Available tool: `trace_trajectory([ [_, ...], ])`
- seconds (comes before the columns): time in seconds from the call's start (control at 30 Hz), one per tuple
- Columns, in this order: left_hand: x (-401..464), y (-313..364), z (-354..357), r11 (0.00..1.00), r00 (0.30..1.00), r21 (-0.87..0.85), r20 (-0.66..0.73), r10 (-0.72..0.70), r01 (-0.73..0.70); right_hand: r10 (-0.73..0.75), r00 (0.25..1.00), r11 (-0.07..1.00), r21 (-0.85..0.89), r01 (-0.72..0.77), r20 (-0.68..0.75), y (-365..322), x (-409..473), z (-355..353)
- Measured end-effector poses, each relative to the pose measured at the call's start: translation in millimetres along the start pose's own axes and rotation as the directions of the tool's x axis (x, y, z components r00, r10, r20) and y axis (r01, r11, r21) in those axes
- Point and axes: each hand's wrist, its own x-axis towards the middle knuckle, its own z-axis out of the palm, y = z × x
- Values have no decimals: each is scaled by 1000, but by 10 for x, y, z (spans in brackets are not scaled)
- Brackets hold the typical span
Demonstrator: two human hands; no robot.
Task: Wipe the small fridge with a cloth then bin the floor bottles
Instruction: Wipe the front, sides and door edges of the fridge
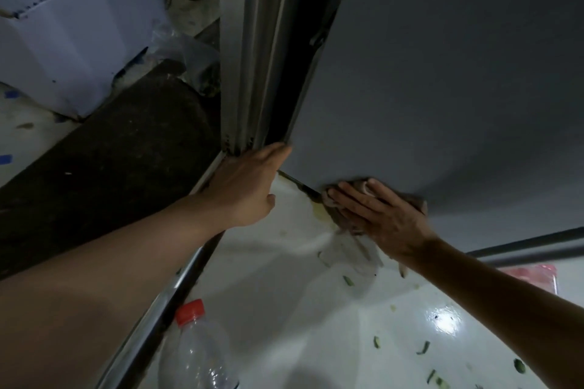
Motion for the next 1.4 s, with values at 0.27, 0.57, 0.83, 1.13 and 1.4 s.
trace_trajectory([
  [0.27, -2, 37, 92, 1000, 1000, 11, -17, 6, -6, 6, 999, 997, 71, -8, 40, 13, 495, -263],
  [0.57, -77, 557, 127, 942, 955, 317, -231, 188, -109, -5, 984, 1000, -11, 7, 181, -78, -1076, 281],
  [0.83, 34, 879, 458, 725, 881, 576, -17, 473, -378, 80, 994, 997, 10, -81, 72, -106, -1539, 392],
  [1.13, 37, 881, 505, 702, 908, 640, -19, 420, -311, 55, 997, 960, 271, -68, 57, -227, -832, 292],
  [1.4, -57, 1060, 495, 662, 935, 714, -27, 353, -230, 147, 923, 794, 514, -325, 357, -110, -1593, 139],
])
